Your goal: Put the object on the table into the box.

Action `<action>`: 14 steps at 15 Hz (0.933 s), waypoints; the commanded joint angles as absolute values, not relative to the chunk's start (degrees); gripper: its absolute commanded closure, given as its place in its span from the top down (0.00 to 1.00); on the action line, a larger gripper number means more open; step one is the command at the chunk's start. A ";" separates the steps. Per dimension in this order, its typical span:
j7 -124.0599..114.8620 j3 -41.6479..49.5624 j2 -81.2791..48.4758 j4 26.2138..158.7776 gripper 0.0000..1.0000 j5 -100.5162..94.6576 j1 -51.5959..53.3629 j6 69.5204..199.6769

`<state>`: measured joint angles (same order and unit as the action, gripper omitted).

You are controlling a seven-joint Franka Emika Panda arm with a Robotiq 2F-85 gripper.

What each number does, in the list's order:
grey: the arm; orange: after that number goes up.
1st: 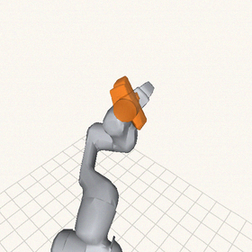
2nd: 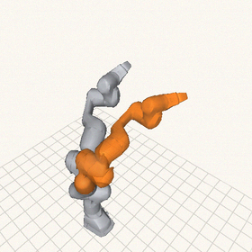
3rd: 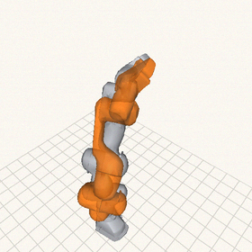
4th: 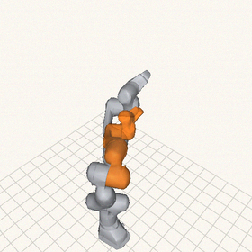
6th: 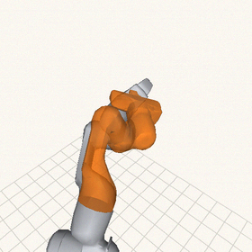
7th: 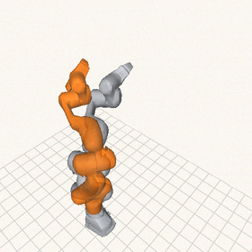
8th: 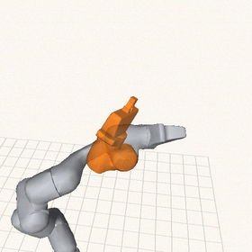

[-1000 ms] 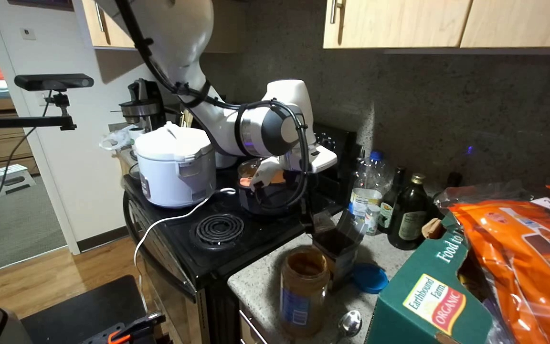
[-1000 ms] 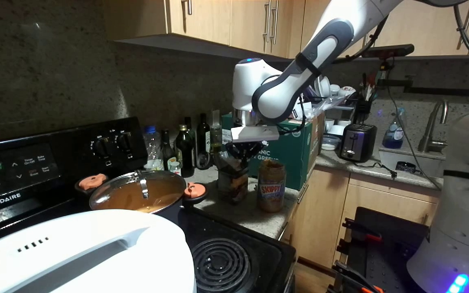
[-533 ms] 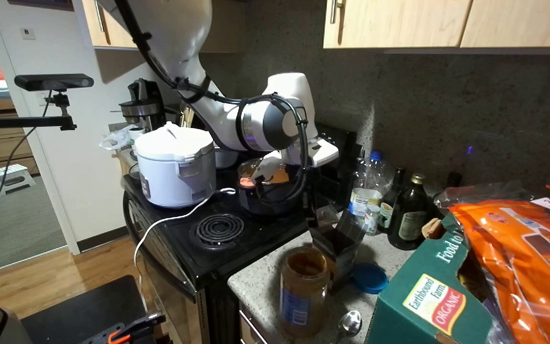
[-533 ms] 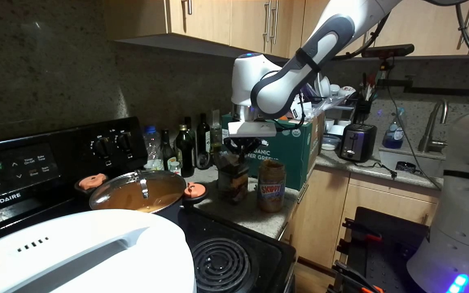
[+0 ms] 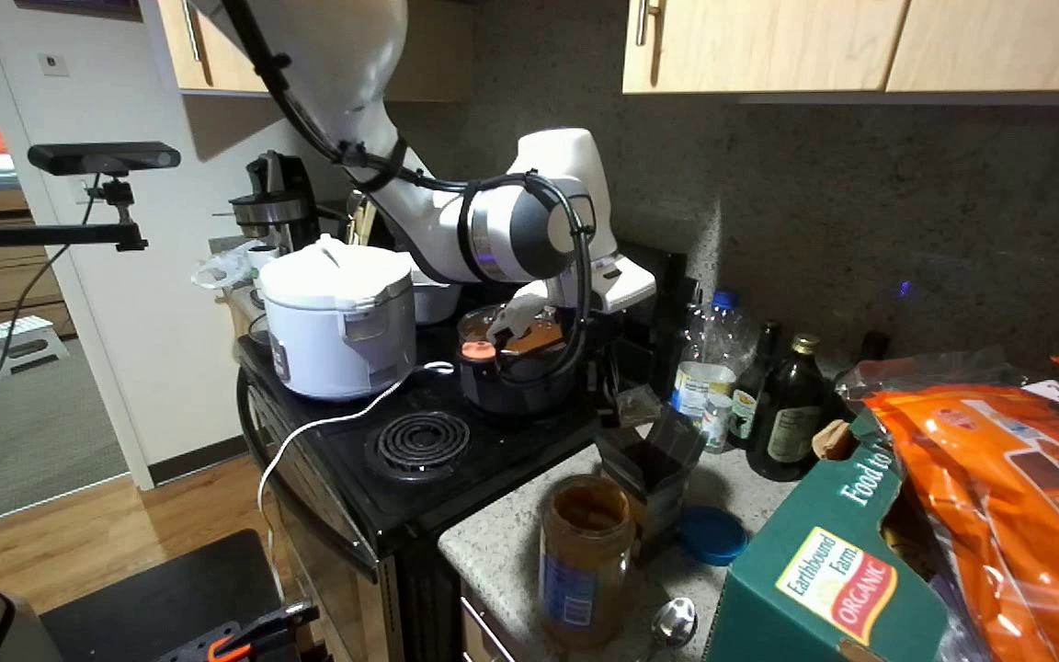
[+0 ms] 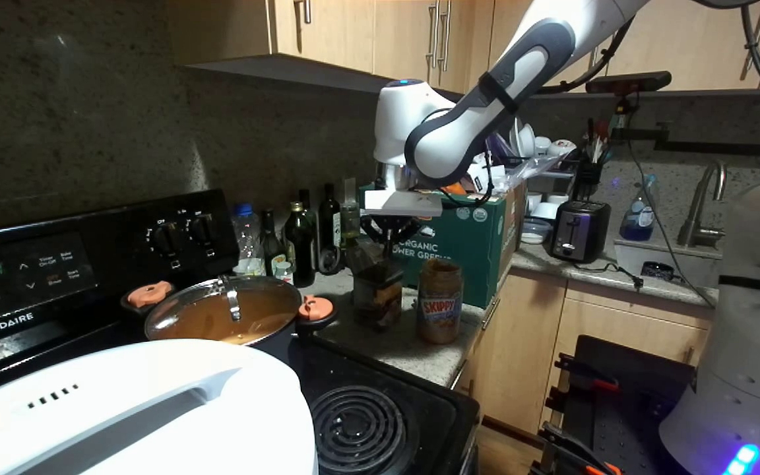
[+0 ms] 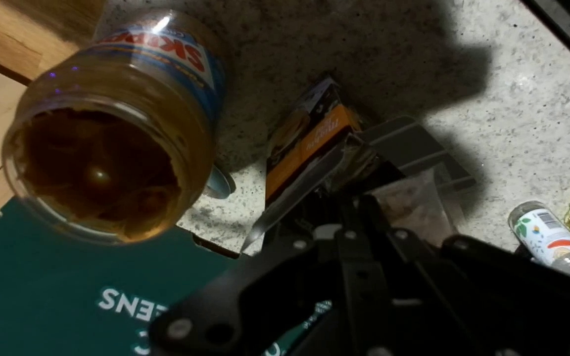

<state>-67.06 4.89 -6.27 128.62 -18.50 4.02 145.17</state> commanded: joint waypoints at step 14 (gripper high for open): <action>-70.36 6.19 -12.98 123.78 0.01 -17.51 2.81 146.47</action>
